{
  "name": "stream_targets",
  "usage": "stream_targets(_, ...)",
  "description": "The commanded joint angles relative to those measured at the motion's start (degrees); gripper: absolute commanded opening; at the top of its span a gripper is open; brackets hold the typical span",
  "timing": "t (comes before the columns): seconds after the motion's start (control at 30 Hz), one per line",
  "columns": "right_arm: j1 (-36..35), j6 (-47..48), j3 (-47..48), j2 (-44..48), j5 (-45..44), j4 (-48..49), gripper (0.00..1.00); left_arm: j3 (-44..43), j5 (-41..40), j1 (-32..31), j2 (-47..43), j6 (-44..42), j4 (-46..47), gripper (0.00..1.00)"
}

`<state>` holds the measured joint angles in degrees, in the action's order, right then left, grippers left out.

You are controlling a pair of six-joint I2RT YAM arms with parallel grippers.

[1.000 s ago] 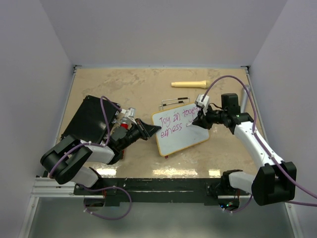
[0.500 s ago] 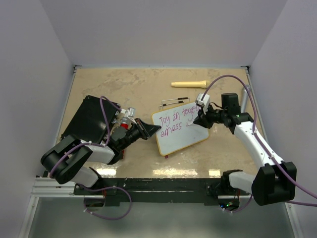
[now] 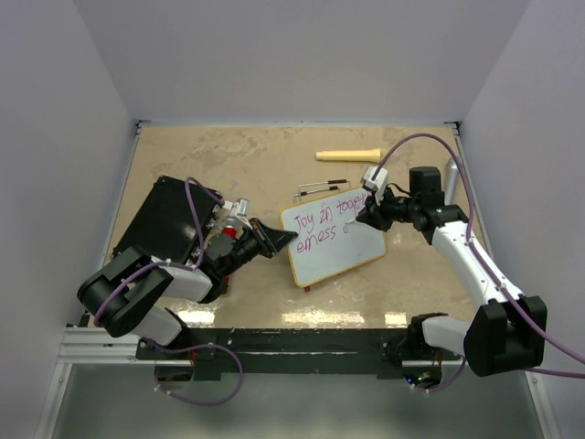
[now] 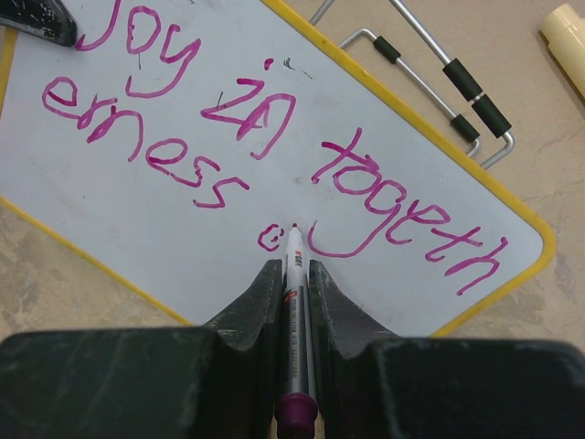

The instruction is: Write a sentence on the whiteboard

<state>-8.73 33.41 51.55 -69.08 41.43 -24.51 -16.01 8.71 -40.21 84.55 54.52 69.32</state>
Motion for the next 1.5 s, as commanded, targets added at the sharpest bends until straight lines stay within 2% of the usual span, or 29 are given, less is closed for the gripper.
stream_targets(0.0,-0.2,1.0,1.8,0.5,0.1,-0.4,0.00,0.0,0.3,-0.1,-0.1,-0.6,7.1,0.00)
stream_targets(0.57,-0.5,5.8,1.5,-0.7,-0.6,-7.3,0.00,-0.1,0.3,-0.2,0.1,-0.5,7.5,0.00)
stream_targets(0.83,-4.5,7.1,2.9,-2.9,0.1,-9.2,0.00,-0.1,0.2,-0.2,0.2,-0.6,7.6,0.00)
stream_targets(0.9,-5.1,7.1,3.6,-3.2,0.7,-9.2,0.00,-0.2,0.3,-0.1,0.2,-0.6,7.6,0.00)
stream_targets(1.07,-4.4,1.3,4.3,0.6,-0.8,-1.8,0.00,-0.1,0.3,-0.1,0.5,-0.7,7.7,0.00)
stream_targets(1.17,-1.0,1.8,5.3,2.0,1.0,-2.7,0.00,0.3,0.3,-0.1,0.4,-0.7,7.5,0.00)
stream_targets(1.47,-0.6,1.9,2.2,2.4,-3.0,-2.5,0.00,0.5,0.6,-0.2,1.1,-0.5,8.6,0.00)
